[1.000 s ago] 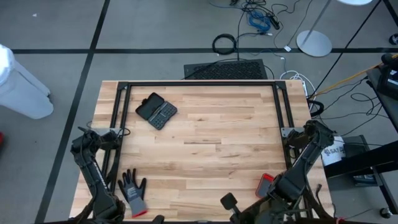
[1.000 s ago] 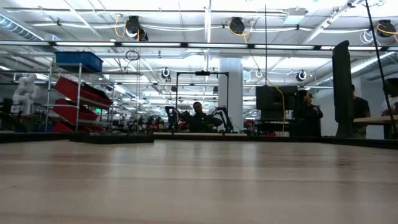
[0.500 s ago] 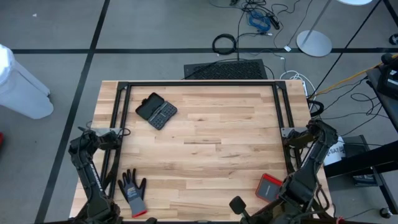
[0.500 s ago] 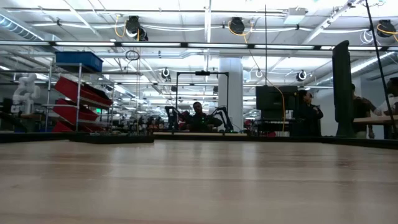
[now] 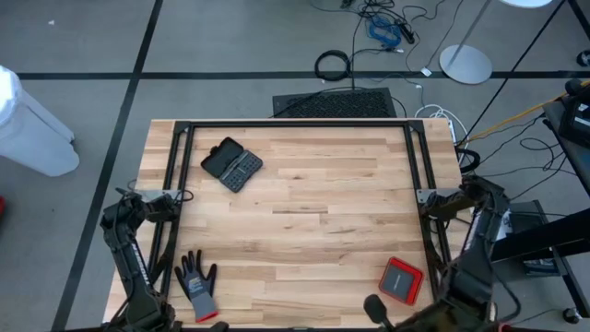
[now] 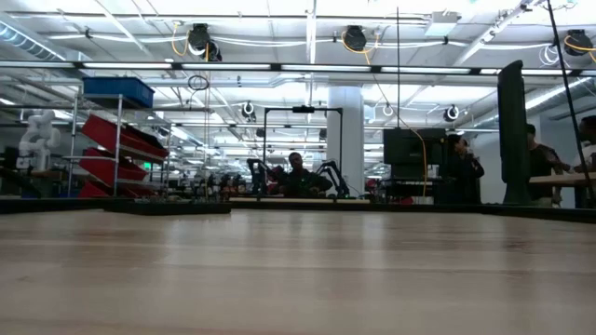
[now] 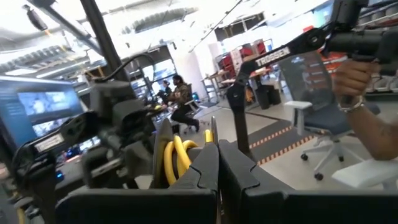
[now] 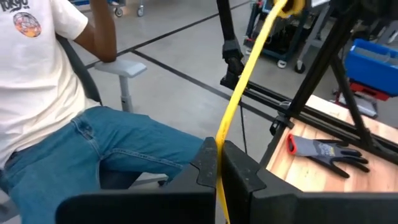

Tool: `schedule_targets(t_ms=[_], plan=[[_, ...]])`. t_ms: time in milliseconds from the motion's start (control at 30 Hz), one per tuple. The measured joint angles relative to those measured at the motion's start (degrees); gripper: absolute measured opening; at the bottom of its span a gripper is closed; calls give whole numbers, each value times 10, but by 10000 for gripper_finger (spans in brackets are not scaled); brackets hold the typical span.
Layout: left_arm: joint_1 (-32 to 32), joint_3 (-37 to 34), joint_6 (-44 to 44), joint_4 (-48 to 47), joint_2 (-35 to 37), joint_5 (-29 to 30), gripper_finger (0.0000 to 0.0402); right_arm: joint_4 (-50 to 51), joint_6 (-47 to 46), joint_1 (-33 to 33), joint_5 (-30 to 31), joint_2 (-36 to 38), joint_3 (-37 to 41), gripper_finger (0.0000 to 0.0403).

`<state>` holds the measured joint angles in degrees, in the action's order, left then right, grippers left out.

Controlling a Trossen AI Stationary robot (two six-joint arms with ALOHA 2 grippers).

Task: Coil cords
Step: Coil the yellow wire onto the spool

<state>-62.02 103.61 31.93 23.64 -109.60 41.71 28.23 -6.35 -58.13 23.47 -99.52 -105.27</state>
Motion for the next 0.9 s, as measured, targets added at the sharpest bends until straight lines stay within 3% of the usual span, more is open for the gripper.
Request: schedule_targets(t_ms=[433, 900], plan=[[0, 0, 4, -2, 1, 15, 0, -1, 4, -60, 78, 9, 0, 0], [0, 1, 15, 0, 1, 23, 0, 1, 4, -91, 99, 11, 0, 0]])
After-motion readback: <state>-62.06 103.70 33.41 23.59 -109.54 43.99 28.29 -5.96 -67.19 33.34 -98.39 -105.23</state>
